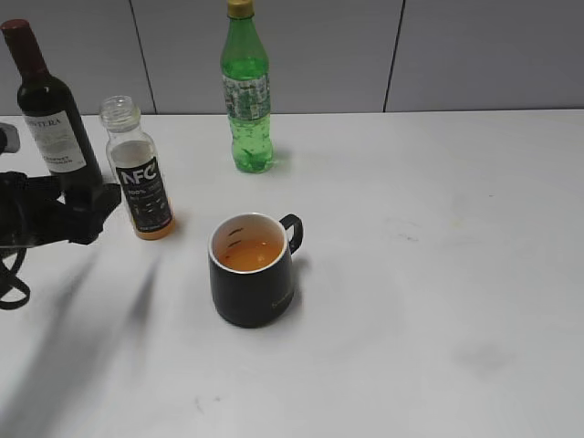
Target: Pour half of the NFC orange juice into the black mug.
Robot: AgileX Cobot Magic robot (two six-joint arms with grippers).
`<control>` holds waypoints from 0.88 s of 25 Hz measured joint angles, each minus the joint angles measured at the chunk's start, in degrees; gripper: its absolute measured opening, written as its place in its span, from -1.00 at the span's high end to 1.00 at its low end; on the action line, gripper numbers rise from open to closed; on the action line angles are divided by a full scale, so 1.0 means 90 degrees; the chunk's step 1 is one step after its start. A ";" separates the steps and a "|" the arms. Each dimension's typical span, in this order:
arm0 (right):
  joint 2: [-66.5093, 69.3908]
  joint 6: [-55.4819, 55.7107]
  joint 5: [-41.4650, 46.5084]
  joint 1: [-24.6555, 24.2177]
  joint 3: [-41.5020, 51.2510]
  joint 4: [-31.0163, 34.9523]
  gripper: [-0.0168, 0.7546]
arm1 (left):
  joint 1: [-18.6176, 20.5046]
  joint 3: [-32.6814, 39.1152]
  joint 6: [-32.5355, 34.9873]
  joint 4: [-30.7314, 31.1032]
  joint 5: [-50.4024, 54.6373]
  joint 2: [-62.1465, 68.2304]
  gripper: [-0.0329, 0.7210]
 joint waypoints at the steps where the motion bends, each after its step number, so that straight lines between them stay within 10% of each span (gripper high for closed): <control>1: 0.0000 0.0000 0.0000 0.0000 0.0000 0.0000 -0.57 | 0.0000 -0.0074 0.0000 -0.0019 0.0705 -0.0311 -0.82; 12: 0.0000 0.0000 0.0000 0.0000 0.0000 0.0000 -0.57 | 0.0000 -0.1700 -0.0013 -0.0090 0.9153 -0.2955 -0.73; 22: 0.0000 0.0000 0.0000 0.0000 0.0000 0.0000 -0.57 | 0.0000 -0.2076 -0.0019 -0.0366 1.2109 -0.5032 -0.72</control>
